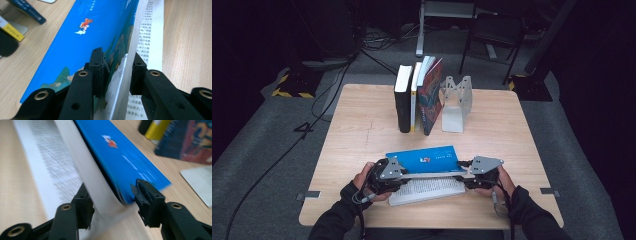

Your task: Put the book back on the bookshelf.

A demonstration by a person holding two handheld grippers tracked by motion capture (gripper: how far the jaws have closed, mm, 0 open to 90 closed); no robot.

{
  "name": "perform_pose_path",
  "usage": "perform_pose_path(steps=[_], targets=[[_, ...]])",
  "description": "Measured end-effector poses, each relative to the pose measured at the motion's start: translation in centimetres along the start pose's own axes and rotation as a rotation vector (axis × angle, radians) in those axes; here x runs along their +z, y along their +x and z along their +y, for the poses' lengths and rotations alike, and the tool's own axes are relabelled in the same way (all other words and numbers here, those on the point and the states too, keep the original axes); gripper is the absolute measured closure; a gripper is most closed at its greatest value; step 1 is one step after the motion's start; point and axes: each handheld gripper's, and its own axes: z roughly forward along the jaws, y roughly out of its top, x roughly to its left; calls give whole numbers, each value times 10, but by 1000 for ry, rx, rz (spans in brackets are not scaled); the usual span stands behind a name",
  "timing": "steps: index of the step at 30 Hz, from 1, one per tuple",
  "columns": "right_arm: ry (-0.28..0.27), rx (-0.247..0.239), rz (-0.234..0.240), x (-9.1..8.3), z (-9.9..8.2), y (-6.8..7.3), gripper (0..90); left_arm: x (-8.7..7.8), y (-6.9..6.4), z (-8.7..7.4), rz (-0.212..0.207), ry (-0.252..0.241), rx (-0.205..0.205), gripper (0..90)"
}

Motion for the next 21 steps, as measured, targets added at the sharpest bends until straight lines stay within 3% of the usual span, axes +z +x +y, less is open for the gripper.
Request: perform_pose_path(steps=[2, 4, 12, 14, 16, 19, 21], targets=[[-48, 22, 0, 0, -3, -3, 592, -1, 4, -2, -2, 0, -11, 715], [-74, -6, -10, 2, 1, 0, 630, -5, 6, -2, 13, 8, -12, 704], [-35, -111, -15, 1, 10, 12, 672, -5, -7, 4, 79, 94, 38, 622], [-32, -139, -12, -1, 14, 18, 694, -4, -15, 7, 136, 125, 47, 599], [-27, -148, -18, -2, 17, 23, 702, -2, -19, 9, 148, 141, 53, 565], [-26, -159, -19, -3, 20, 28, 705, 1, -22, 11, 127, 133, 46, 545], [-27, -163, -20, -3, 22, 32, 705, 6, -26, 14, 109, 137, 21, 504]])
